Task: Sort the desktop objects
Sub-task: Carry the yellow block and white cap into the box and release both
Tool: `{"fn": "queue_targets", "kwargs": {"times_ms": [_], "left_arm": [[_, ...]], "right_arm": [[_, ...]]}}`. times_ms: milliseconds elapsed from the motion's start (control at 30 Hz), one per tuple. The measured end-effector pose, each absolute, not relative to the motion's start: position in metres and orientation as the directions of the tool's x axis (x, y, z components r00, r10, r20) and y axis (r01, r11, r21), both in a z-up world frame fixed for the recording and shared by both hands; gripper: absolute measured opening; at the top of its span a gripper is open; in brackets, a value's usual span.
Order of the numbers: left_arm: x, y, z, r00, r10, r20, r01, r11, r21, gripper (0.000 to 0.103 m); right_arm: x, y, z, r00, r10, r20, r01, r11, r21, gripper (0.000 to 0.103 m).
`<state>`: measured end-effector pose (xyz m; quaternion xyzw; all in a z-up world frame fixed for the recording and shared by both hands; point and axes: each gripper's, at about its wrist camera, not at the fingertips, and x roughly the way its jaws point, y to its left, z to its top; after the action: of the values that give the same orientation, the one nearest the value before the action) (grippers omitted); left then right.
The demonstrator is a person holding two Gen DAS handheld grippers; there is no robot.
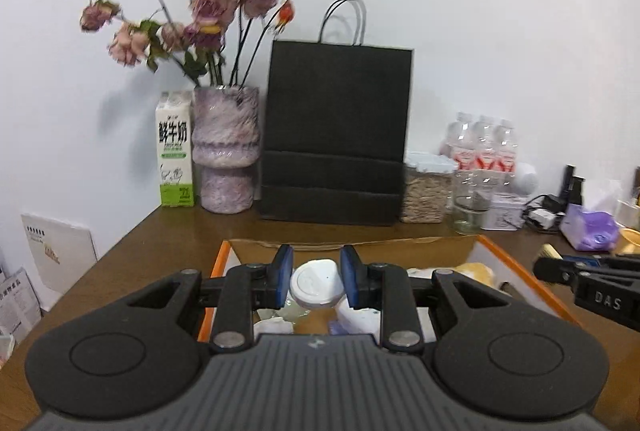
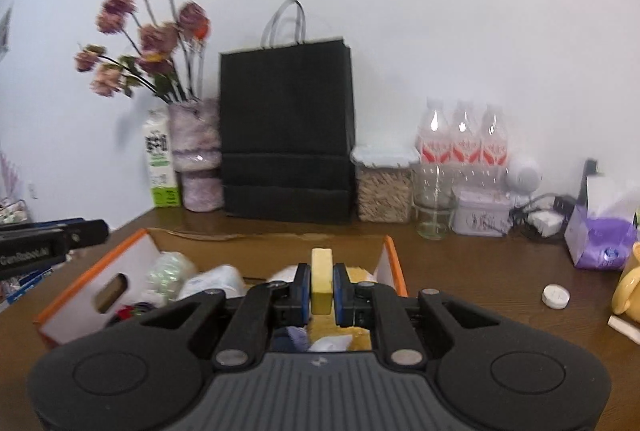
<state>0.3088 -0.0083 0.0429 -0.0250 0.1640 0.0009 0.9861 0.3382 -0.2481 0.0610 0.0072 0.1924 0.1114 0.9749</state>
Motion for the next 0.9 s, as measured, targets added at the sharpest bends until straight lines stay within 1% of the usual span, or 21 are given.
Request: {"fn": "queue_targets", "kwargs": {"times_ms": [100,167,233,467,600,700,733,767,800,833,867,900], "left_arm": [[0.322,-0.004,0.021,0.924,0.003,-0.383,-0.014,1.0,-0.027,0.027],[0.328,0.0,0.01,0.906,0.003,-0.423,-0.013,1.0,-0.021,0.027],[0.33,0.001,0.003,0.895,0.005,-0.445,-0.015,1.0,-0.019,0.027],[0.326,-0.007,-0.004,0.893,0.019,-0.449,-0.008,1.0,0.026,0.027],[0.325,-0.016,-0.009,0.89,0.033,-0.454,0.0,0.997,0.072,0.027],[0.324,-0.018,-0.01,0.896,0.045,-0.441,-0.008,0.996,0.084,0.029],[0.322,-0.018,-0.01,0.902,0.048,-0.428,-0.013,0.996,0.086,0.041],[0.321,-0.018,-0.008,0.908,0.052,-0.415,-0.017,0.996,0.086,0.062],[0.319,-0.018,-0.007,0.915,0.054,-0.399,-0.022,0.996,0.085,0.073],[0.316,-0.018,-0.005,0.922,0.059,-0.384,-0.026,0.996,0.089,0.085],[0.313,-0.02,-0.004,0.928,0.062,-0.367,-0.028,0.995,0.097,0.087],[0.311,-0.021,-0.002,0.933,0.064,-0.353,-0.029,0.994,0.105,0.089]], "right_arm": [[0.348,-0.249,0.038,0.885,0.205,-0.417,-0.207,0.977,0.04,0.01],[0.35,-0.249,0.029,0.881,0.201,-0.427,-0.204,0.978,0.041,0.01],[0.352,-0.249,0.023,0.875,0.204,-0.439,-0.203,0.978,0.049,0.01],[0.357,-0.246,0.009,0.858,0.184,-0.479,-0.185,0.982,0.045,0.01],[0.356,-0.241,0.007,0.859,0.179,-0.479,-0.192,0.981,0.023,0.011],[0.354,-0.24,0.006,0.865,0.177,-0.469,-0.193,0.981,0.015,0.013],[0.352,-0.24,0.007,0.869,0.18,-0.462,-0.195,0.981,0.014,0.023],[0.351,-0.24,0.008,0.873,0.181,-0.453,-0.197,0.98,0.013,0.03],[0.349,-0.239,0.01,0.879,0.179,-0.442,-0.196,0.981,0.008,0.046],[0.347,-0.239,0.011,0.884,0.177,-0.433,-0.195,0.981,0.004,0.062],[0.345,-0.238,0.013,0.889,0.178,-0.422,-0.197,0.98,-0.002,0.068],[0.343,-0.237,0.014,0.894,0.177,-0.411,-0.197,0.98,-0.008,0.08]]}}
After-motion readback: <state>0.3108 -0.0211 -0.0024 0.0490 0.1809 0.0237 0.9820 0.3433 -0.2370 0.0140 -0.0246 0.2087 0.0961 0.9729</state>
